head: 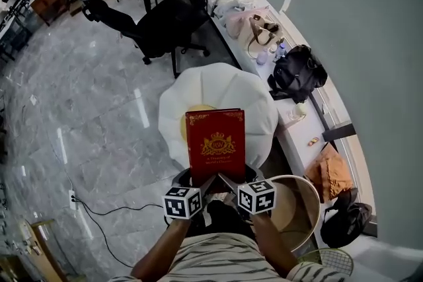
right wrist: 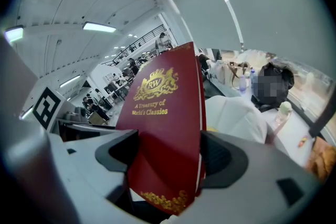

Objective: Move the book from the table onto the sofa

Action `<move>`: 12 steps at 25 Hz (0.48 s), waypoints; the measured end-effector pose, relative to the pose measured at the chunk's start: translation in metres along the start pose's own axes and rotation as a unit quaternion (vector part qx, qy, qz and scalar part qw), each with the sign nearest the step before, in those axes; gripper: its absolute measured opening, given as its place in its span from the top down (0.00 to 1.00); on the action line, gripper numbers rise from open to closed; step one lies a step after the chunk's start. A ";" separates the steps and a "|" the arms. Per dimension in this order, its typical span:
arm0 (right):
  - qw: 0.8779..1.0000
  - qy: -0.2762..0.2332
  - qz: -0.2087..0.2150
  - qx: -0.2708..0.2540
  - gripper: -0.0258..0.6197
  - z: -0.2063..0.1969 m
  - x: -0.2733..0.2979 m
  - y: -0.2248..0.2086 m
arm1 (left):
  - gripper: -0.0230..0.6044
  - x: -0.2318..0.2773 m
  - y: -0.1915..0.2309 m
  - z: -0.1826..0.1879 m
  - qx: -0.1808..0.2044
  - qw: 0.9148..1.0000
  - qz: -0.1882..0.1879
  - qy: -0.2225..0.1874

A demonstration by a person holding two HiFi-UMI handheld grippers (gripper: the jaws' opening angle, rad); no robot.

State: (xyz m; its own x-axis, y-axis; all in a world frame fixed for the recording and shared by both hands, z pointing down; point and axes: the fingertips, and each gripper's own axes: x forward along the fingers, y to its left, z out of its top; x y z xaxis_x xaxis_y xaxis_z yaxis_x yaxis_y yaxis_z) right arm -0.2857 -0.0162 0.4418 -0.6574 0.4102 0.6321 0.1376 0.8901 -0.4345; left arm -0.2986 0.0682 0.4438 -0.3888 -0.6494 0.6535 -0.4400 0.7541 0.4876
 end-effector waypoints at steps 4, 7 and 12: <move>1.000 0.013 -0.001 0.007 0.38 -0.013 0.017 -0.012 | 0.40 0.018 0.012 -0.012 -0.010 1.000 0.000 0.014; 1.000 0.025 -0.003 0.013 0.38 -0.024 0.034 -0.017 | 0.40 0.030 0.028 -0.021 -0.022 0.999 -0.002 0.026; 0.999 0.047 -0.009 0.020 0.38 -0.047 0.070 -0.029 | 0.39 0.055 0.059 -0.042 -0.037 0.998 -0.004 0.046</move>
State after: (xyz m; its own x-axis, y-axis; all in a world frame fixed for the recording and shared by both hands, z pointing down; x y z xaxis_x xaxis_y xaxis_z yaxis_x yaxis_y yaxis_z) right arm -0.3006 -0.0037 0.5285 -0.5866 0.4134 0.6964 0.0960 0.8894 -0.4470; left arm -0.3125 0.0813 0.5328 -0.3088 -0.6457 0.6984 -0.3796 0.7569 0.5320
